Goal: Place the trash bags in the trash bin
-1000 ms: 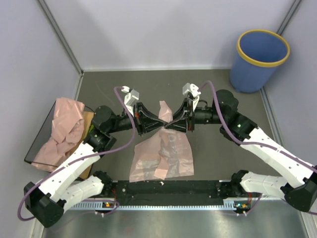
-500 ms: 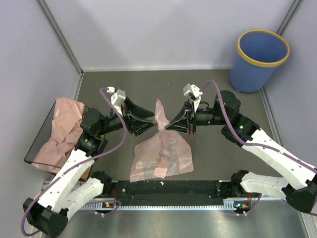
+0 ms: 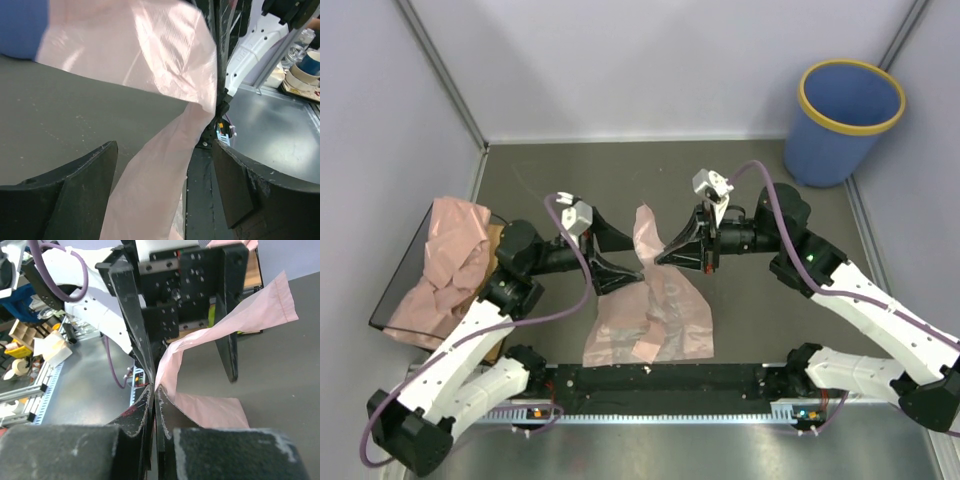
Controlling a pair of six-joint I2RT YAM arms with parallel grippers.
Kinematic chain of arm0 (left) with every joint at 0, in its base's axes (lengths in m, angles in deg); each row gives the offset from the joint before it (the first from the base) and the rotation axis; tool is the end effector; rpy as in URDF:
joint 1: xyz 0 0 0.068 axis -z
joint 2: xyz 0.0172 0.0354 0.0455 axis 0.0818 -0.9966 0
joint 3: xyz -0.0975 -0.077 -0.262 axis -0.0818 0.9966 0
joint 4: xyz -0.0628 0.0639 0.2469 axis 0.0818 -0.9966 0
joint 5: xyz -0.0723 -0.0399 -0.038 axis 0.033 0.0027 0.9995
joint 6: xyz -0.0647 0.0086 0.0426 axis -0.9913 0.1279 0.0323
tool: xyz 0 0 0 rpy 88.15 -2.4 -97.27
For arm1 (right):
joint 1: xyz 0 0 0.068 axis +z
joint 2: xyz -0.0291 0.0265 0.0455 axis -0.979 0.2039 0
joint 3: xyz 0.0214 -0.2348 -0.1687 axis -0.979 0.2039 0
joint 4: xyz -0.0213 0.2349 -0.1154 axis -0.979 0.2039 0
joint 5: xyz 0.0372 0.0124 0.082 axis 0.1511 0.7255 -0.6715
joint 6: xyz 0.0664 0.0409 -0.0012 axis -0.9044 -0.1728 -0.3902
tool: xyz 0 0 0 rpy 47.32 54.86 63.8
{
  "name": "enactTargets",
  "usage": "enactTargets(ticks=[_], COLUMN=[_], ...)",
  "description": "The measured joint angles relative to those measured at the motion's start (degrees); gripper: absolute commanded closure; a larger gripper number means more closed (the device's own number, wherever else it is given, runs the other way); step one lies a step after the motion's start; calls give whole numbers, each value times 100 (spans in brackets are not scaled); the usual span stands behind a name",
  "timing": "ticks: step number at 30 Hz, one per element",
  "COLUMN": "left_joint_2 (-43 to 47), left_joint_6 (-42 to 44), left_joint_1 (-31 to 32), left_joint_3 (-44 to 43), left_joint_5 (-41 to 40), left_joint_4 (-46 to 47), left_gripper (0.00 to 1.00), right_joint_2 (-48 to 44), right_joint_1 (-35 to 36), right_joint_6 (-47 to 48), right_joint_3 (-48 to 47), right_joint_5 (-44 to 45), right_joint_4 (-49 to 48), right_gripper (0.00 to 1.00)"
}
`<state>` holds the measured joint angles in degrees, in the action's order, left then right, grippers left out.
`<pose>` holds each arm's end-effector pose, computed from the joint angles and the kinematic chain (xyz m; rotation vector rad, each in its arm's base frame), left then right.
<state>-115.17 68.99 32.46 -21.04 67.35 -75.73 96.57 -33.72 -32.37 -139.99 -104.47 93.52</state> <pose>0.1409 -0.1360 0.3741 0.9559 1.3363 -1.3206 0.1385 0.2035 0.4232 -1.0707 1.4582 1.4326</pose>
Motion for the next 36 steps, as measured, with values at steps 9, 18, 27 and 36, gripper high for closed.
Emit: enactTargets(ticks=[9,18,27,36], left_joint_2=[-575,-555,-555,-549], left_joint_6=[654,1314,1827,2026], left_joint_1=[914,1161,1410,1541], left_joint_3=[13,-190,-315,-330], left_joint_5=[-424,-719,-874,-944], left_joint_4=[37,-208,-833,-1040], left_gripper=[87,100,100,100], right_joint_2=[57,409,787,931], right_joint_1=[0,0,35,35], right_joint_6=[-417,-667,-914,-970], right_joint_3=[0,0,-170,-514], right_joint_5=[-83,-9,-22,-11], right_joint_4=[-258,-199,-382,-542], right_gripper=[96,71,55,89])
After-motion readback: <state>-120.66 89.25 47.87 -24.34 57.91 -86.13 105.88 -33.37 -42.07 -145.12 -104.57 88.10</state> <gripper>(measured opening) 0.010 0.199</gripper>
